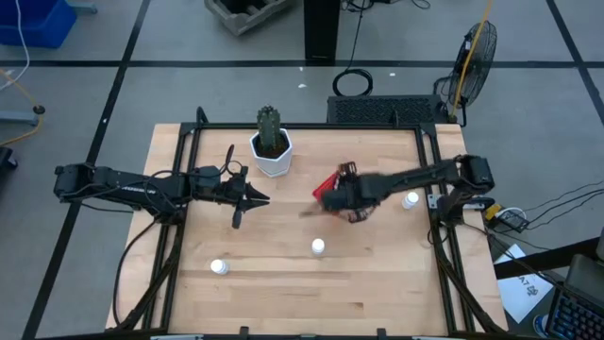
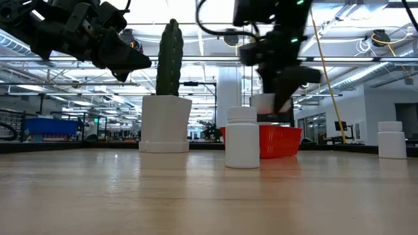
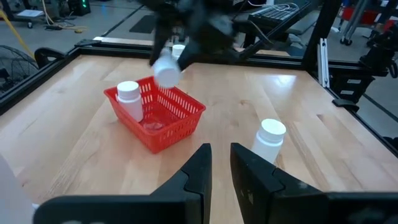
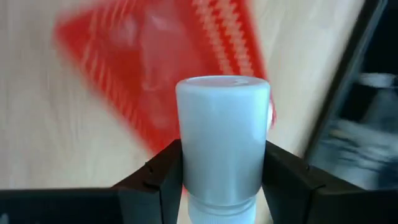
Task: Pick and place pill bottles into a basket
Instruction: Remove the white pill bottle from the red bin
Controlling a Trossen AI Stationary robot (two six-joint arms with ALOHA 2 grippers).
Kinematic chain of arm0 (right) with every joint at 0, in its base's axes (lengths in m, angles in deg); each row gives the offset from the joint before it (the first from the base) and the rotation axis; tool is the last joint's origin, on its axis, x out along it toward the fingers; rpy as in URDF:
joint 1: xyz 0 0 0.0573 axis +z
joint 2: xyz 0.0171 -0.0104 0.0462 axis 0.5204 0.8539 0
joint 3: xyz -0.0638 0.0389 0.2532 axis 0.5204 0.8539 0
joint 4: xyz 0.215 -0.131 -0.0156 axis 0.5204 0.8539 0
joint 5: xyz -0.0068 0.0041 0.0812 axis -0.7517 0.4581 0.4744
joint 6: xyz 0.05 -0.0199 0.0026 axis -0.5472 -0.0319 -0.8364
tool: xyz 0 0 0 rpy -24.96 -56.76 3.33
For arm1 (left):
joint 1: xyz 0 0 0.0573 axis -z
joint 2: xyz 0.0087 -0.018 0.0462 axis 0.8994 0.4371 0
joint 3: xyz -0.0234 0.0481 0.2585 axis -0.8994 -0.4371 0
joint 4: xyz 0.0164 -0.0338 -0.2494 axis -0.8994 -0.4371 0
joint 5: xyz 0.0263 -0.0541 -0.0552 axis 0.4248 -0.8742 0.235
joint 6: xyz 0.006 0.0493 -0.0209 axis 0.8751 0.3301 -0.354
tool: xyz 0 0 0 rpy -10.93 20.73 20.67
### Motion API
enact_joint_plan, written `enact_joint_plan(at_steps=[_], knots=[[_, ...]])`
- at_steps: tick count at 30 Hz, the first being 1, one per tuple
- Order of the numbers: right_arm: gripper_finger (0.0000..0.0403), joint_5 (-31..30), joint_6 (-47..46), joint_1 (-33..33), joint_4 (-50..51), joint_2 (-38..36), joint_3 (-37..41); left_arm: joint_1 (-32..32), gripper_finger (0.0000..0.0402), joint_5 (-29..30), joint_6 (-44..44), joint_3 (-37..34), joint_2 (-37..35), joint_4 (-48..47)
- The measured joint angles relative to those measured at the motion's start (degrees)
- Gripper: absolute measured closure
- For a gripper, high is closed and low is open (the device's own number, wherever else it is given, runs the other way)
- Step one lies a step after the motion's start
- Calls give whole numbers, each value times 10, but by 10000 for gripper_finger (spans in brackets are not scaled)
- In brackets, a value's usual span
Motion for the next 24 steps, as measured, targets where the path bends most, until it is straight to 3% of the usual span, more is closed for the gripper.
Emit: enact_joint_plan(at_steps=[5, 13, 24], knots=[[239, -71, 23, 105, 113, -1, 0, 0, 339, 0, -2, 0, 0, 0], [238, -106, 11, 235, 305, 64, 0, 0, 339, 0, -19, 0, 0, -6], [237, -104, -3, 307, 308, 229, 10, 6, 339, -16, -36, 0, 0, -5]])
